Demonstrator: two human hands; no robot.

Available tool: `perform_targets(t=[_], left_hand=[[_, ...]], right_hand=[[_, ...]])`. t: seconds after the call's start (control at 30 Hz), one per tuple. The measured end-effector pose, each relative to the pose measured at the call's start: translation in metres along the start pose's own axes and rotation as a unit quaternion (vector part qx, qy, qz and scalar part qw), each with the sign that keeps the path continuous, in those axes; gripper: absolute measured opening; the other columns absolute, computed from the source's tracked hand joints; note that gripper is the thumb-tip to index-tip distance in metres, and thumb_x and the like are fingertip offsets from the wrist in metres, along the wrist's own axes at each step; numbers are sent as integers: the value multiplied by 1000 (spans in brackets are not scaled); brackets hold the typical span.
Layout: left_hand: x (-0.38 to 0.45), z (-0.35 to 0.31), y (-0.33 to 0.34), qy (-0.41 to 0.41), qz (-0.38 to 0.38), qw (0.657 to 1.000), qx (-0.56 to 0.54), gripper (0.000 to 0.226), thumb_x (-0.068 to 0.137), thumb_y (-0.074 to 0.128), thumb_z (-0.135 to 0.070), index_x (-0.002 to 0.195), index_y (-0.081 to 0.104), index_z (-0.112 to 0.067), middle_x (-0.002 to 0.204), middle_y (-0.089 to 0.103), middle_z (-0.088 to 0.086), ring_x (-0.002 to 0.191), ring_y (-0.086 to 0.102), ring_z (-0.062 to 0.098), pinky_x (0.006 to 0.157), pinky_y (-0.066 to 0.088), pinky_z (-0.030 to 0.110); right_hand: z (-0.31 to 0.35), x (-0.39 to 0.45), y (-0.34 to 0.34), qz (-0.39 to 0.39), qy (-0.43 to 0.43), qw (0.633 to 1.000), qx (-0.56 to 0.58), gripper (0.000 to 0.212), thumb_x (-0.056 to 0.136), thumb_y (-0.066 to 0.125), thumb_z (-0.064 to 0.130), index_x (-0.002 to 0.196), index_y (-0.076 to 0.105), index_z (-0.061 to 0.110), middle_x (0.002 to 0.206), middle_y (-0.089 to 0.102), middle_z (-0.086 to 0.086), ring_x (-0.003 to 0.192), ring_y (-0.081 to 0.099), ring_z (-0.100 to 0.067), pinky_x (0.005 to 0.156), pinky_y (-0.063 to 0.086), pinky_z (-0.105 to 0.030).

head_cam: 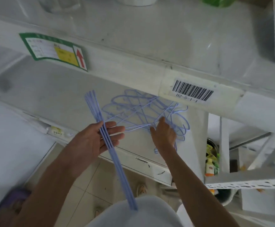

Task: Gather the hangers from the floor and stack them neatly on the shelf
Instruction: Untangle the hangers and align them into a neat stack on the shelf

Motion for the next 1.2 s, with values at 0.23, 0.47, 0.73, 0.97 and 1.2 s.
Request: perform_targets(t=[0.23,0.47,0.73,0.97,1.2], left_hand=[[9,8,22,43,-1,999,1,48,94,47,-36,123,62,-1,125,74,16,112,73,31,84,63,36],[13,6,29,69,-6,998,1,43,107,35,-35,122,61,-3,126,74,15,114,73,30,83,63,37],[7,8,27,53,-6,999,9,43,103,43,-35,122,62,-2,130,70,19,116,71,33,84,63,39],[-14,-7,21,58,9,998,3,45,106,36,-37,122,63,-4,125,74,15,109,75,27,84,63,37],[-56,-38,7,68,54,996,37,46,94,49,-40,120,66,-6,120,76,13,101,77,25,80,63,34]], right_hand=[[-28,16,0,7,-117,988,-103,31,103,54,41,98,72,17,97,76,-12,92,74,-35,75,55,-37],[-80,36,-46,-46,-77,993,-82,26,95,66,44,105,67,20,95,74,-13,86,72,-40,70,52,-38],[-53,41,-41,21,-184,965,-185,32,100,55,38,94,68,10,99,65,-13,97,64,-34,83,45,-41],[-10,9,-102,-83,-247,931,-255,29,102,58,29,82,62,9,60,65,-14,58,66,-33,77,44,-42],[37,-53,-154,-157,-248,909,-296,27,106,50,36,90,58,16,67,69,-7,65,68,-29,92,38,-41]])
Point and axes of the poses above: each hand's wrist, its own x-axis towards the middle knuckle, its own y-axis out of the palm, z = x × y, the point moved 6 cm from there along x, towards the middle knuckle
